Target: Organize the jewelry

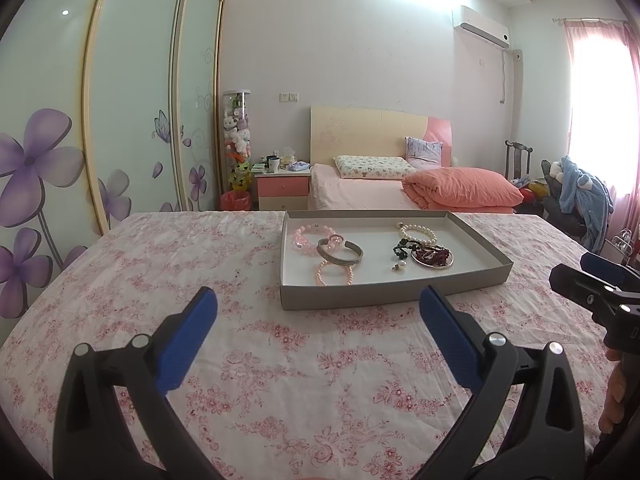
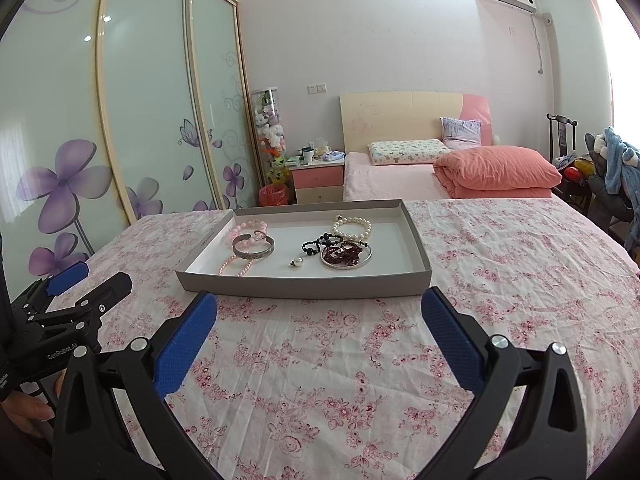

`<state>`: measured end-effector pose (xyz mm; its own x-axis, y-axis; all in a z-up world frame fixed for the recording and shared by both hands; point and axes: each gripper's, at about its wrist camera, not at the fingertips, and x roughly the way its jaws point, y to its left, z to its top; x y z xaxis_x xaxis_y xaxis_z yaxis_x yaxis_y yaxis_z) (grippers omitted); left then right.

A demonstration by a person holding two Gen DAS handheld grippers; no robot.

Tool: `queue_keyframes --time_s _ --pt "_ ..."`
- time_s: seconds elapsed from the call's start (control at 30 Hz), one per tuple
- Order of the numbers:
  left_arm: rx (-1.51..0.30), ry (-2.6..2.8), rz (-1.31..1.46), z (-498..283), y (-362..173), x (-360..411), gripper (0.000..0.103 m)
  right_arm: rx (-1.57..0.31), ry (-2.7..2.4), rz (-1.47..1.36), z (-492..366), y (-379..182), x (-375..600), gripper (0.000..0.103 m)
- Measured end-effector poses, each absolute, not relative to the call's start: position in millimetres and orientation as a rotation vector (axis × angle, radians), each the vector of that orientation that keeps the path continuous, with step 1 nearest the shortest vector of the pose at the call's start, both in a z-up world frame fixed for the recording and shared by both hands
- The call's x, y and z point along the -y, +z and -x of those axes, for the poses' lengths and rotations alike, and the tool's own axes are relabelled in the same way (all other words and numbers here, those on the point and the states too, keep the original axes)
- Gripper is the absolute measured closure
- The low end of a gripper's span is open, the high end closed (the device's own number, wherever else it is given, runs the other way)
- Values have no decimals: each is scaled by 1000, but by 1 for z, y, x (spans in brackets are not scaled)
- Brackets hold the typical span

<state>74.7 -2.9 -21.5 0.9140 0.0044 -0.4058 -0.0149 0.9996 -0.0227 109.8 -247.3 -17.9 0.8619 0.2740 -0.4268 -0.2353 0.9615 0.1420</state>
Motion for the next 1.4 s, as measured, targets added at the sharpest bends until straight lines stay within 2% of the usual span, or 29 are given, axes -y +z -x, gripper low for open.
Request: queue_keyframes --time_s 1.4 --pt "-424 5 32 -74 -25 5 4 -464 269 -86 -110 -19 246 2"
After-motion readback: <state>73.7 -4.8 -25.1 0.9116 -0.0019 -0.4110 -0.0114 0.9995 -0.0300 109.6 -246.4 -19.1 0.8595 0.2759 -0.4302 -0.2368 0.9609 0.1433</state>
